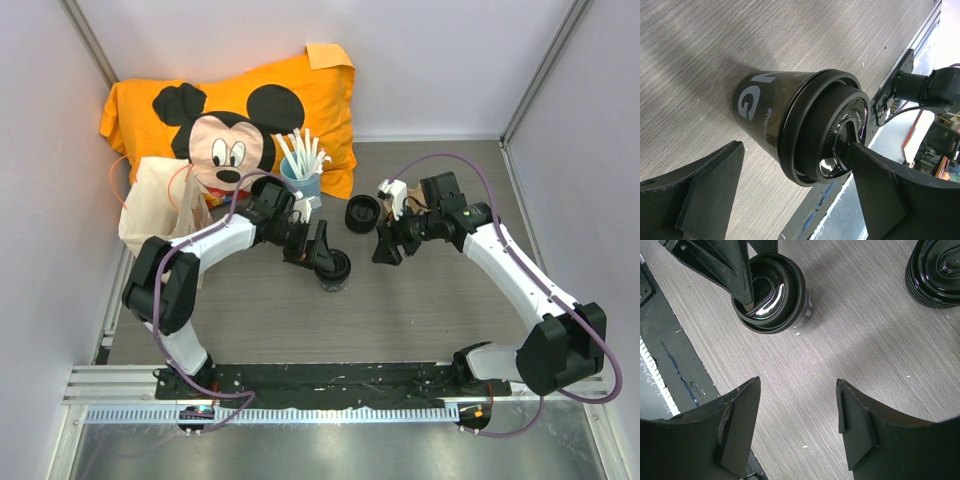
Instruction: Pack the takeout coffee
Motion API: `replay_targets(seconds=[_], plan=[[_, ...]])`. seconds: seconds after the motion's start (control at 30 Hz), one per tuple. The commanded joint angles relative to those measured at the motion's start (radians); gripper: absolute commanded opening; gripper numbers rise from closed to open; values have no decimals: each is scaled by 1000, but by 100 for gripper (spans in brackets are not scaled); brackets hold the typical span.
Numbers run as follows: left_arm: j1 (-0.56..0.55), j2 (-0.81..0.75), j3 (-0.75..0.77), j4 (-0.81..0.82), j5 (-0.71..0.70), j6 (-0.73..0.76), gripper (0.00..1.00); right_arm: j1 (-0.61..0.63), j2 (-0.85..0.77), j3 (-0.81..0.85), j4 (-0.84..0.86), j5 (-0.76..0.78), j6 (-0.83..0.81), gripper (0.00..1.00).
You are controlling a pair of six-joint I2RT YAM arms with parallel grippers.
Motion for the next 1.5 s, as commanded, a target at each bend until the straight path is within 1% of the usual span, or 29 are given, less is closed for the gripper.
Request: replay_targets(seconds=[0.0,0.2,0.43,0.63,0.83,0.9,0.93,0.97,1.3,1.47], plan=[[-5,-4,33,19,-9,0,91,-4,-34,-13,37,-25,10,67],[-5,9,46,12,-22,3,90,-4,-36,-12,40,-33,13,66],[-5,19,55,15,-23,4,91,-6,-39,-19,41,-34,11,66],[-4,35,56,9,-37,12,89,-4,-44,-28,47,-39,14,66],[-4,43,53,9,-48,20,81,-4,-56,-39,47,-51,13,64],[-4,49,50,10,-46,21,71,-6,-60,-44,47,-66,14,64],[-4,51,46,13,-43,23,59,-4,-62,-48,52,-74,14,64],[-5,54,43,15,-42,23,57,-4,-65,-51,57,-89,16,64],[-4,101,43,16,-25,35,58,-4,-51,-74,95,-131,42,64],[-5,112,36,13,-43,40,58,-4,-30,-101,161,-128,103,64]])
